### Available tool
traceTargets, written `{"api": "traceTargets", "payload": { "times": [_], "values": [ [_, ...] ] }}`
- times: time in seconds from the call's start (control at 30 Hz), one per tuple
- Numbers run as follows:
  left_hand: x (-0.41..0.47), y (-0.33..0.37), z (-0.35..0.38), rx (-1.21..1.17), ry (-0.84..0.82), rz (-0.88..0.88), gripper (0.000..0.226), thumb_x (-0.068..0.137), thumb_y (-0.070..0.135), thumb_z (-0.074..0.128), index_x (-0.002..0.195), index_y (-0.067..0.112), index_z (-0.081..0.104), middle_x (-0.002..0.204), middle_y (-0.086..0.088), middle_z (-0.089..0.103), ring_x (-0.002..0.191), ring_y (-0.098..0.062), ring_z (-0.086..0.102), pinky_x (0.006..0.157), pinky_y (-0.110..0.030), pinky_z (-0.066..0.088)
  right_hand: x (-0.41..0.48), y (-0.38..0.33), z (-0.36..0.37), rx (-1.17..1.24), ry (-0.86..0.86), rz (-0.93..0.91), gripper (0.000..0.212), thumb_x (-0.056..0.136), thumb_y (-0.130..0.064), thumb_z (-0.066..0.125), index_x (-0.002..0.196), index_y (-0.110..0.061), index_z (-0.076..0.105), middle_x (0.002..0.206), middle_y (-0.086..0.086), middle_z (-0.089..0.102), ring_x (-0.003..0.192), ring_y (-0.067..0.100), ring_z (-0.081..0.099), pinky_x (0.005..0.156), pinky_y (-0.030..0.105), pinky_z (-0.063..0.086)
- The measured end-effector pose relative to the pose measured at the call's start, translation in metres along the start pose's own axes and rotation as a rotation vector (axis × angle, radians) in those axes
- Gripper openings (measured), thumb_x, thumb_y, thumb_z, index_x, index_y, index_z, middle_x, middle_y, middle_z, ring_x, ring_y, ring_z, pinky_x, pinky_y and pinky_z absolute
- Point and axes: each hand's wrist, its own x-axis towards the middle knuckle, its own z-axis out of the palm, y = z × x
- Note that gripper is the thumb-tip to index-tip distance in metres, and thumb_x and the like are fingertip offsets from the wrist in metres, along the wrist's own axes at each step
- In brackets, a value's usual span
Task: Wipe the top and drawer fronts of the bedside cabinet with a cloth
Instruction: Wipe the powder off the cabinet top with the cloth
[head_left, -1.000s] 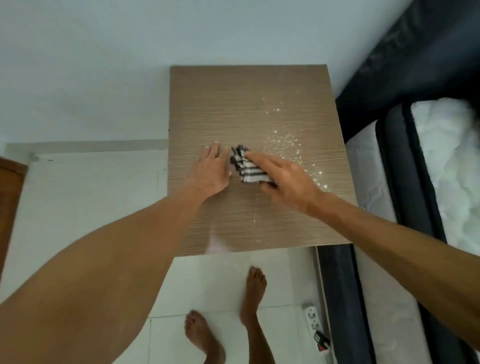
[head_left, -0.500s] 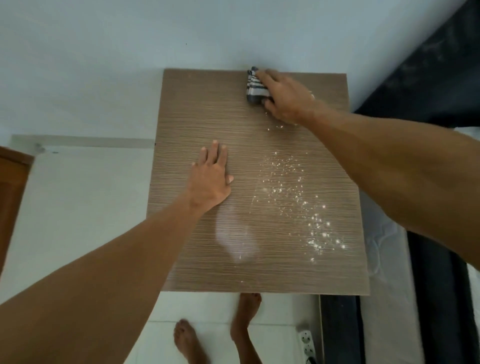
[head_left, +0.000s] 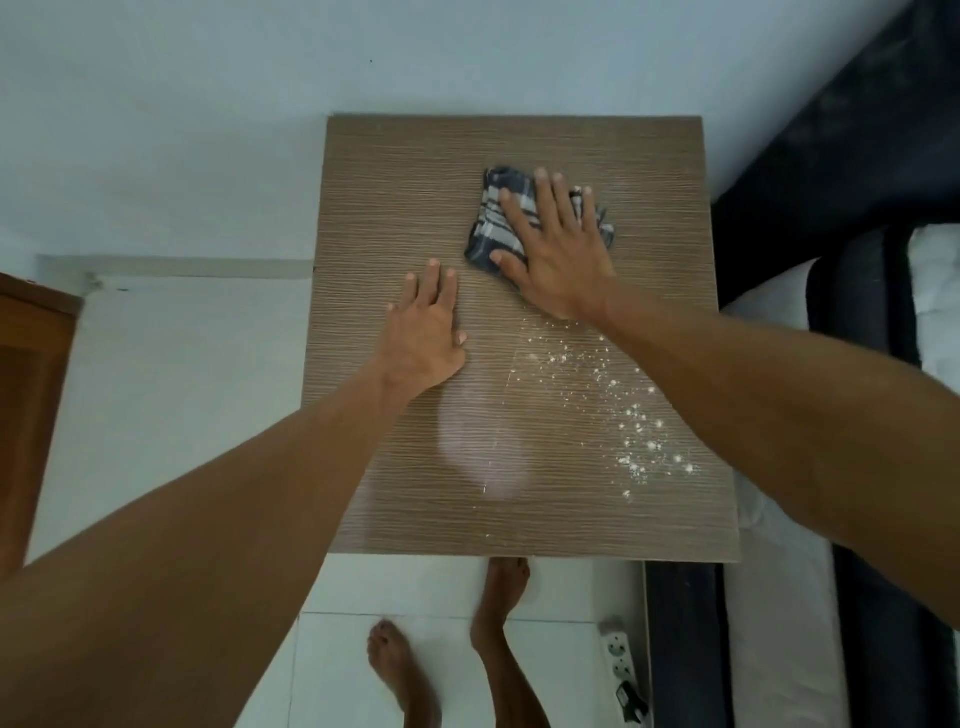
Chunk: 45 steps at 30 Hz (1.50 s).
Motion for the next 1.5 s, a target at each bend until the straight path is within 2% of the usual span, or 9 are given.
{"api": "traceTargets", "payload": {
  "times": [0.23,0.53,0.67,0.8,0.9,1.03,1.17,1.3,1.5],
  "values": [
    [-0.015,-0.015,0.002,-0.002,0.008,0.077,0.084,0.089,0.012,0.058,0.153,0.004,0.006,0.163,-0.011,-0.001,0.150,-0.031,0.002,0.120,-0.044,0.018,-0.079,-0.038,0.013,0.066,-0.035,-0.060,0.077,0.090,-0.071,0.004,0.156,-0.031,0.002,0.161,0.022,-0.004,0.148,0.040,-0.003,0.116,0.061,0.003],
    [-0.053,-0.023,0.022,0.019,0.014,0.117,0.084,0.089,0.012,0.058,0.154,0.007,0.005,0.164,-0.009,-0.001,0.150,-0.031,0.004,0.118,-0.047,0.023,-0.184,-0.104,0.032,0.082,-0.049,-0.118,0.067,0.096,-0.064,0.013,0.156,-0.033,0.009,0.162,0.018,0.005,0.149,0.036,0.004,0.117,0.059,0.006],
    [-0.068,-0.024,0.032,0.027,-0.012,0.126,0.085,0.090,0.010,0.058,0.154,0.006,0.002,0.163,-0.010,-0.004,0.150,-0.033,0.000,0.120,-0.045,0.017,-0.223,-0.130,0.036,0.116,-0.036,-0.148,0.062,0.099,-0.057,0.024,0.155,-0.030,0.017,0.163,0.013,0.012,0.149,0.032,0.010,0.118,0.054,0.004],
    [-0.075,-0.025,0.040,0.024,-0.021,0.152,0.083,0.091,0.009,0.054,0.154,0.006,0.001,0.163,-0.010,-0.006,0.150,-0.034,-0.001,0.120,-0.048,0.017,-0.252,-0.149,0.042,0.170,-0.013,-0.211,0.062,0.095,-0.049,0.046,0.151,-0.029,0.029,0.159,0.011,0.026,0.145,0.033,0.026,0.114,0.056,0.023],
    [-0.077,-0.026,0.042,0.024,-0.035,0.165,0.078,0.094,0.009,0.051,0.154,0.006,0.001,0.163,-0.010,-0.007,0.150,-0.033,-0.002,0.120,-0.047,0.016,-0.275,-0.157,0.045,0.125,-0.034,-0.317,0.083,0.076,-0.034,0.076,0.148,-0.028,0.037,0.155,0.011,0.034,0.138,0.033,0.037,0.109,0.054,0.033],
    [-0.076,-0.025,0.041,0.037,-0.028,0.184,0.076,0.095,0.010,0.049,0.154,0.006,0.002,0.163,-0.011,-0.006,0.150,-0.032,-0.001,0.120,-0.047,0.015,-0.298,-0.154,0.037,0.117,-0.065,-0.528,0.077,0.070,-0.022,0.080,0.140,-0.023,0.048,0.143,0.011,0.050,0.127,0.032,0.049,0.100,0.053,0.043],
    [-0.070,-0.019,0.037,0.059,-0.022,0.192,0.069,0.097,0.015,0.047,0.153,0.005,0.008,0.163,-0.013,-0.001,0.149,-0.034,0.003,0.120,-0.047,0.017,-0.312,-0.131,0.028,0.148,-0.200,-0.680,0.071,0.074,-0.022,0.080,0.137,-0.021,0.049,0.127,0.008,0.060,0.106,0.029,0.060,0.087,0.048,0.052],
    [-0.057,0.002,0.031,0.077,-0.015,0.183,0.067,0.097,0.023,0.048,0.152,0.011,0.013,0.163,-0.013,0.002,0.149,-0.033,0.006,0.119,-0.048,0.020,-0.297,-0.086,-0.002,0.155,-0.090,-0.562,0.077,0.072,-0.026,0.080,0.140,-0.019,0.042,0.132,0.011,0.058,0.110,0.030,0.060,0.089,0.049,0.052],
    [-0.023,0.039,0.020,0.080,-0.027,0.150,0.075,0.093,0.038,0.053,0.153,0.016,0.013,0.163,-0.009,0.000,0.150,-0.031,0.004,0.116,-0.056,0.022,-0.197,0.000,-0.044,0.191,0.111,-0.309,0.067,0.081,-0.017,0.073,0.141,-0.012,0.042,0.128,0.021,0.059,0.107,0.035,0.062,0.092,0.050,0.051]
  ]
}}
